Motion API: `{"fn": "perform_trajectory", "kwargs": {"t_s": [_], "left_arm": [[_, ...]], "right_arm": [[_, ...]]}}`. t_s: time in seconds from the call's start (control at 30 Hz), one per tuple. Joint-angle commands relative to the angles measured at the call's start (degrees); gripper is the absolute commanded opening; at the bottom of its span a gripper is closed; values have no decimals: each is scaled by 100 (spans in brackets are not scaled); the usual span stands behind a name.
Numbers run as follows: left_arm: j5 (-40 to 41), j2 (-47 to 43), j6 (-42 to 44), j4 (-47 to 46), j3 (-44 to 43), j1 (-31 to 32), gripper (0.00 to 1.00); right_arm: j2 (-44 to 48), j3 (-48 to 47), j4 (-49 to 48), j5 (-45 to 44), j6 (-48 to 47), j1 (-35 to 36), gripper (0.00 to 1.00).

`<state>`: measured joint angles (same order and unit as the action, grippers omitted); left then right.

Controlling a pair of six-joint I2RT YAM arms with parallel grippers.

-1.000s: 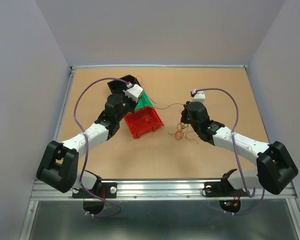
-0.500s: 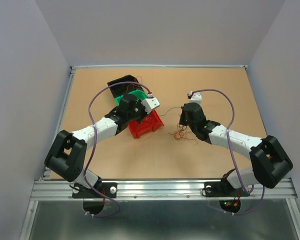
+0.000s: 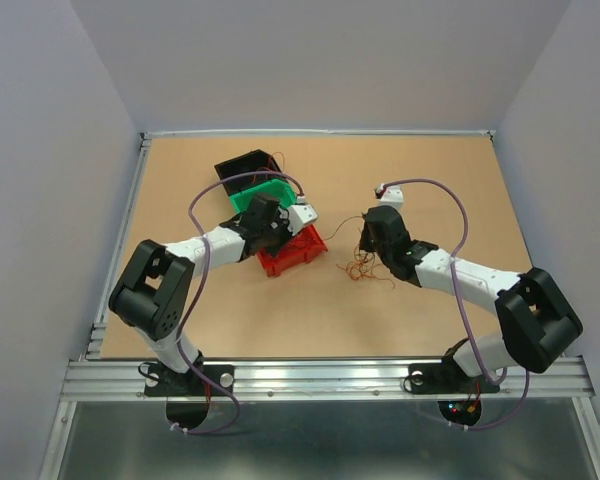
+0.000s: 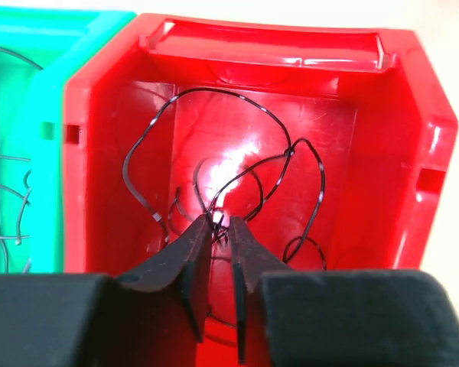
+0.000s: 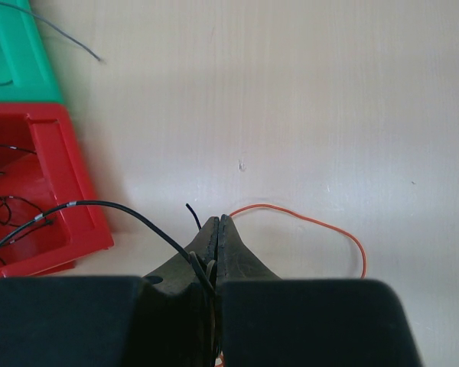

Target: Untangle the cables

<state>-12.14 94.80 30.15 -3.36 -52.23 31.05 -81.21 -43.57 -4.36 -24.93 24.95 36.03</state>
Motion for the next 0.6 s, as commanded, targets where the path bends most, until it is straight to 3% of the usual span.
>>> {"fn": "perform_trajectory", "kwargs": {"t_s": [0.0, 0.23, 0.4, 0.5, 0.57], "left_arm": [[-725, -629, -176, 10, -235, -379, 30], [-2150, -1148, -177, 221, -235, -951, 45], [-2222, -1280, -141, 292, -235, -951, 53], [-2415, -1412, -106, 283, -209, -1022, 64], [-2687, -1578, -62, 257, -139, -1031, 80]], "right_arm": [[26, -371, -74, -301, 54, 0, 1], [-211, -485, -56, -364, 107, 0, 1], [-185, -538, -12, -399, 107, 9, 0], [-202, -547, -12, -355, 107, 0, 1], [-263, -608, -12, -223, 54, 0, 0]]}}
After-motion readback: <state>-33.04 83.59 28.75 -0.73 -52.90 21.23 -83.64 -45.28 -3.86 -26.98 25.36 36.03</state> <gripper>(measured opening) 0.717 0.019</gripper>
